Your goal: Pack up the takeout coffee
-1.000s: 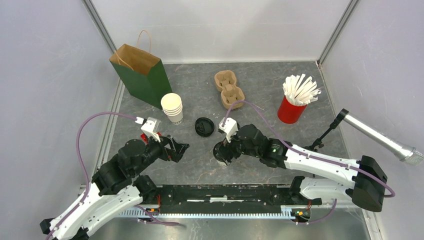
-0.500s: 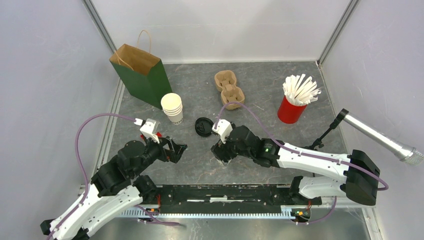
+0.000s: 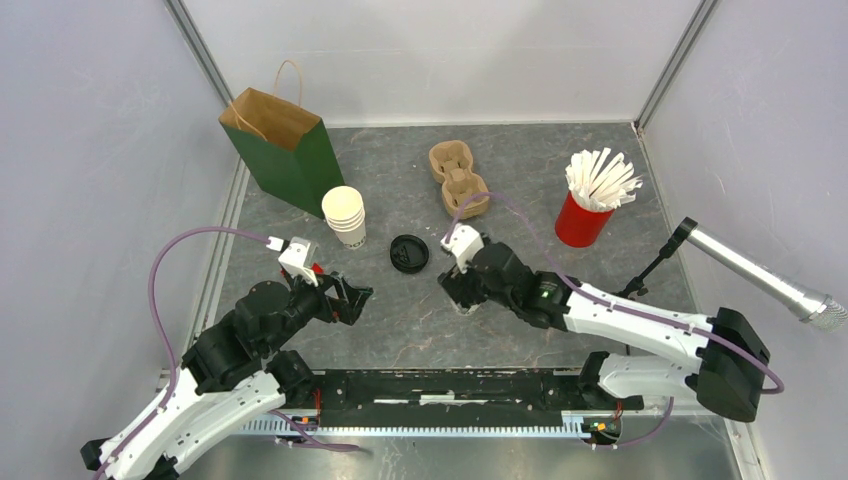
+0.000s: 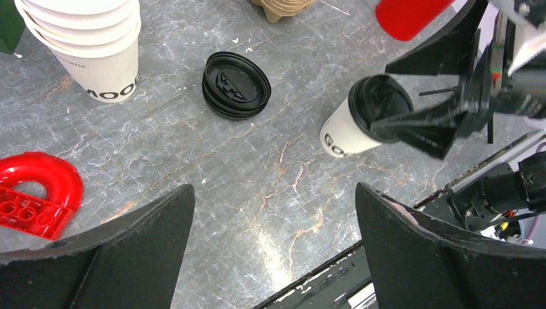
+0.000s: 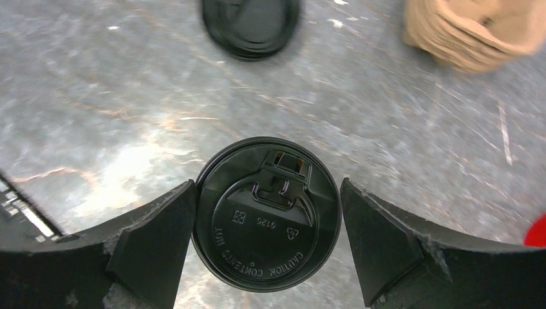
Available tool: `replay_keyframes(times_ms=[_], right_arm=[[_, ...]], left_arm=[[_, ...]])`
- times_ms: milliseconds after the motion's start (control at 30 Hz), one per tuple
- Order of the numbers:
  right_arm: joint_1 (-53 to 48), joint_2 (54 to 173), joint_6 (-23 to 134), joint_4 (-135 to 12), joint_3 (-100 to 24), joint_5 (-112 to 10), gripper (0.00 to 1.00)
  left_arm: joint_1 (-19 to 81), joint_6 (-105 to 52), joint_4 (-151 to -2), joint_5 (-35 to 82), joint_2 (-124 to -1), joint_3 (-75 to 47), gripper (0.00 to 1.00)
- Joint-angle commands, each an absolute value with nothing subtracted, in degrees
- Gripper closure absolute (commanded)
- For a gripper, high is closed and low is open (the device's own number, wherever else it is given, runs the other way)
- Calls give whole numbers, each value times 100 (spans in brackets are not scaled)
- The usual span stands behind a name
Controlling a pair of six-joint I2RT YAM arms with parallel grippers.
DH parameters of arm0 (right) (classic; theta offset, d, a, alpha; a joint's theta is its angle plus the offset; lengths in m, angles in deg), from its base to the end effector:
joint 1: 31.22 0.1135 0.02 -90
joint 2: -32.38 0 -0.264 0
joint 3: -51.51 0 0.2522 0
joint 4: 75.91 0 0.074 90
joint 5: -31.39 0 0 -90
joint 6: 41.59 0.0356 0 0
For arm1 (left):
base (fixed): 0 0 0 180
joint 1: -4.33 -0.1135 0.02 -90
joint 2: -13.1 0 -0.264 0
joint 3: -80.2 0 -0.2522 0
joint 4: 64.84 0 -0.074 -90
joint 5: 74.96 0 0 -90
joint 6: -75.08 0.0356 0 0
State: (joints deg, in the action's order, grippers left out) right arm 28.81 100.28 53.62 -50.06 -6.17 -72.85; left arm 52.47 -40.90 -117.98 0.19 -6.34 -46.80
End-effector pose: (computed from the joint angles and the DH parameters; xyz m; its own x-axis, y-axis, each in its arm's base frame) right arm 0.1358 0.2179 0.2495 -0.3601 -0.4483 -0.8181 -0.7106 0.7000 -0.0708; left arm 0.0624 -0.0560 0.3045 -0.4458 -0.1370 -0.8846 0.4043 0.8508 -0.3355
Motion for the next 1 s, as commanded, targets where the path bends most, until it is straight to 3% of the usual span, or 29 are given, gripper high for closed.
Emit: replay_keyframes(times_ms=[0,267,467,967], right_arm=[[2158,9666,5219,-4841,-334,-7528,12],[584,9369,4891,-4616,-123,-7798,8],[-399,9488,4693,-4636,-205,-7288,8],[-627,9213,4643,-4219,-762,-6477,2]], left_arm=[[5276,-3863,-11753,-96,-572,-4691,0],[5277,-3865,-11753,-96,-573,-4698,0],[5276,-3865,-11754,-85,-615,-4700,0],[5276,-3847,-11770,-129,-744,-4687,0]])
